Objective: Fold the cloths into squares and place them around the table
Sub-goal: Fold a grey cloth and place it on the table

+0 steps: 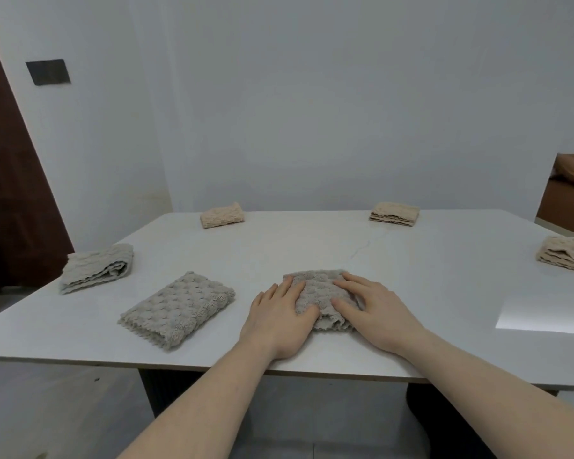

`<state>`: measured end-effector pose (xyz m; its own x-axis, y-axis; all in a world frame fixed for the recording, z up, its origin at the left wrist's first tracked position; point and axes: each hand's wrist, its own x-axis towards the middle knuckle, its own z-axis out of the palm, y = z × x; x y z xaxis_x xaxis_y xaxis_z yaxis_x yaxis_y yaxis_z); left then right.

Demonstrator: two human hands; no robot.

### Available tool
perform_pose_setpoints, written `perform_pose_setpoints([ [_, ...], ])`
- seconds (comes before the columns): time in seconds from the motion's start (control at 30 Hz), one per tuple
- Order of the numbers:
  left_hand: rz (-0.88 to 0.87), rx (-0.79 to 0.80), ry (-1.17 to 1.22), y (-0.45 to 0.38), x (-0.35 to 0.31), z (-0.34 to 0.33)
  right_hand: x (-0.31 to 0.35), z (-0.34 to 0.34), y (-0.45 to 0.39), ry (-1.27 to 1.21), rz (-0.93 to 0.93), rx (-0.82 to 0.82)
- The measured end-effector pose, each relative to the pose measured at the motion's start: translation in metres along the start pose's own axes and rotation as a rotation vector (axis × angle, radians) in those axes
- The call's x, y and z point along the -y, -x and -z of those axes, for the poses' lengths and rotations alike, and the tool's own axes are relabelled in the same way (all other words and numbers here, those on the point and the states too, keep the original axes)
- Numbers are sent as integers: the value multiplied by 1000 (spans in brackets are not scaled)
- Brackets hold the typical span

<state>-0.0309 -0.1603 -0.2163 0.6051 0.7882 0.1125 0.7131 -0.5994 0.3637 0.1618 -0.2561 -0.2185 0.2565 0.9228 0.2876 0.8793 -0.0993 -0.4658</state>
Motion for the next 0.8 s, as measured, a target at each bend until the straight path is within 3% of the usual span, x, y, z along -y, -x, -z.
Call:
perform_pose_setpoints([
  [0.8, -14, -28, -44, 2, 1, -6, -2, -2, 0, 97, 29, 73],
])
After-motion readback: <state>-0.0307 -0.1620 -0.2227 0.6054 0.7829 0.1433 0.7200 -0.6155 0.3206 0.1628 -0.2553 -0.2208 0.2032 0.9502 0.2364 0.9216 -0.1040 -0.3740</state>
